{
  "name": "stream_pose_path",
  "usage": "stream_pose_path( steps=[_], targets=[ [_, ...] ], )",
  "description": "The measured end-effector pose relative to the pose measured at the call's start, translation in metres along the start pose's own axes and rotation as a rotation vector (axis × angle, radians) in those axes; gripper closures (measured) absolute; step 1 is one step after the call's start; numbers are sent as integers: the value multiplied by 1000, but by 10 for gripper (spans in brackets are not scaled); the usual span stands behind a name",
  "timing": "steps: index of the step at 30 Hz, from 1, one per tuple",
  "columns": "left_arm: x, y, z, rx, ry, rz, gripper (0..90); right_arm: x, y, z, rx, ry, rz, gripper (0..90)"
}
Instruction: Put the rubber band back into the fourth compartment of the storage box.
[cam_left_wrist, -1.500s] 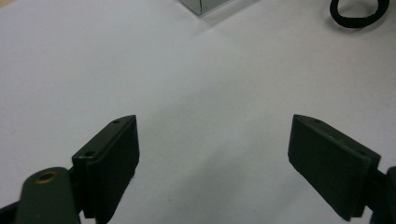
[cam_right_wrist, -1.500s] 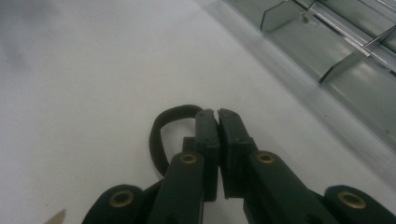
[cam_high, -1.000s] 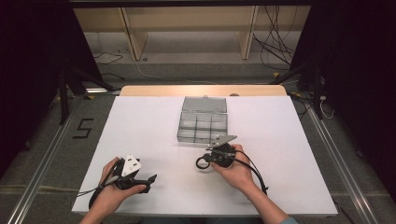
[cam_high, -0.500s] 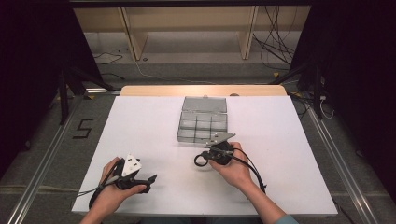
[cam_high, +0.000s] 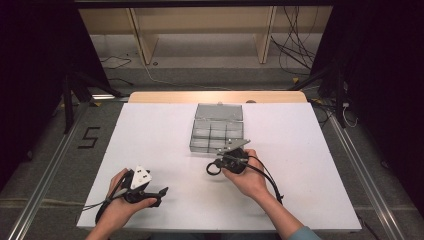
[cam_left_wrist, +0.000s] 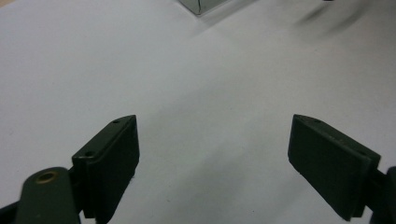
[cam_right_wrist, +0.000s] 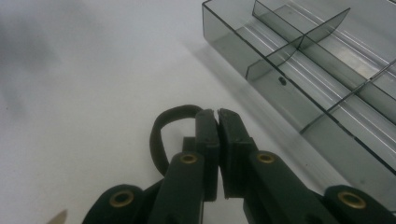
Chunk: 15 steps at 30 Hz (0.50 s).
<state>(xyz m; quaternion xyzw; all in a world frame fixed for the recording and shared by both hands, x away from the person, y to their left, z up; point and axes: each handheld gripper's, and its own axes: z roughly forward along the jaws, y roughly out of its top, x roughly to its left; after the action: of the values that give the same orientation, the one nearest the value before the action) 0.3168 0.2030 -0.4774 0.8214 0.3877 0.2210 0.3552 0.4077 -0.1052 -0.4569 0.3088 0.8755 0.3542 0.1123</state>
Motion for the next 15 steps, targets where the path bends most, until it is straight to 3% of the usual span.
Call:
stream_pose_path(
  steps=[15],
  targets=[
    [-1,0,0,2,-2,2,163,-5,8,2,-6,-12,2,879]
  ],
)
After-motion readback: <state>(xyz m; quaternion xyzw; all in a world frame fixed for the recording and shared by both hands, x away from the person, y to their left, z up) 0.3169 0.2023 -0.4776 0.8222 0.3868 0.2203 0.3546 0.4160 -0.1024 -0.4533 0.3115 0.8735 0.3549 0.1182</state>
